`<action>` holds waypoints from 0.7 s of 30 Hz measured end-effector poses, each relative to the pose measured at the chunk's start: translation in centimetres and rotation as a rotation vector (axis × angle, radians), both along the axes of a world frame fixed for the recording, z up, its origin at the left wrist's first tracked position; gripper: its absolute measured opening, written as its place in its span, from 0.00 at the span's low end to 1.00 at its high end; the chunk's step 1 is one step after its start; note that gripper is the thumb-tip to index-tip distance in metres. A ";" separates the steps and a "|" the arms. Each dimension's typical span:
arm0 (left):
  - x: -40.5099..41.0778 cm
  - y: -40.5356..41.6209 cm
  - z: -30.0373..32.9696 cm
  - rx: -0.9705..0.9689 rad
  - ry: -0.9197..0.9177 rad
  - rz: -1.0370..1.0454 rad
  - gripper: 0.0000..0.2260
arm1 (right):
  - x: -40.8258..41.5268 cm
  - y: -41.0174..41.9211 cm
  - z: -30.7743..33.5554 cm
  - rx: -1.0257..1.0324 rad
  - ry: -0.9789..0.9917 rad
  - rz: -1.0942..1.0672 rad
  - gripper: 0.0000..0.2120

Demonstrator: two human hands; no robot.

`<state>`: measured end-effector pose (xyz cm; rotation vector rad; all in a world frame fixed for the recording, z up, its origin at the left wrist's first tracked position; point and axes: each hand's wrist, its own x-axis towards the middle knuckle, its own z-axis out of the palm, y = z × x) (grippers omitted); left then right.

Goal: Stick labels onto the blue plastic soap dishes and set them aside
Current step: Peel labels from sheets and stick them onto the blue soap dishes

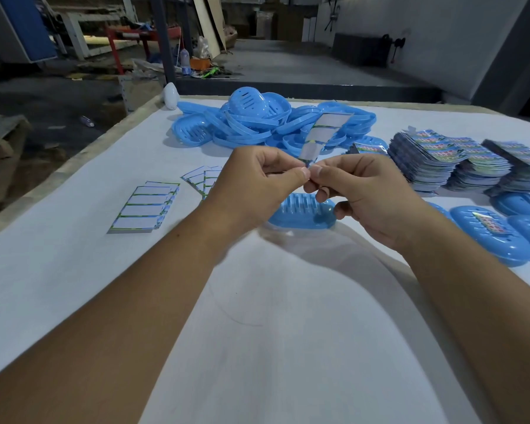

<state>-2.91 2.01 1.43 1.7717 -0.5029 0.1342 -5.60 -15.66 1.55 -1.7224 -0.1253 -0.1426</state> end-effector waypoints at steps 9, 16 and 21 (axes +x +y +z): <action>0.8 0.0 -0.1 0.083 0.010 0.178 0.06 | 0.2 0.3 -0.1 -0.010 0.025 -0.047 0.11; 1.3 0.5 0.0 0.092 0.093 0.277 0.08 | 0.5 -0.1 -0.3 -0.027 0.127 -0.169 0.06; 1.3 0.8 0.6 -0.027 0.228 0.241 0.08 | 0.5 -0.2 -0.3 -0.029 0.164 -0.213 0.06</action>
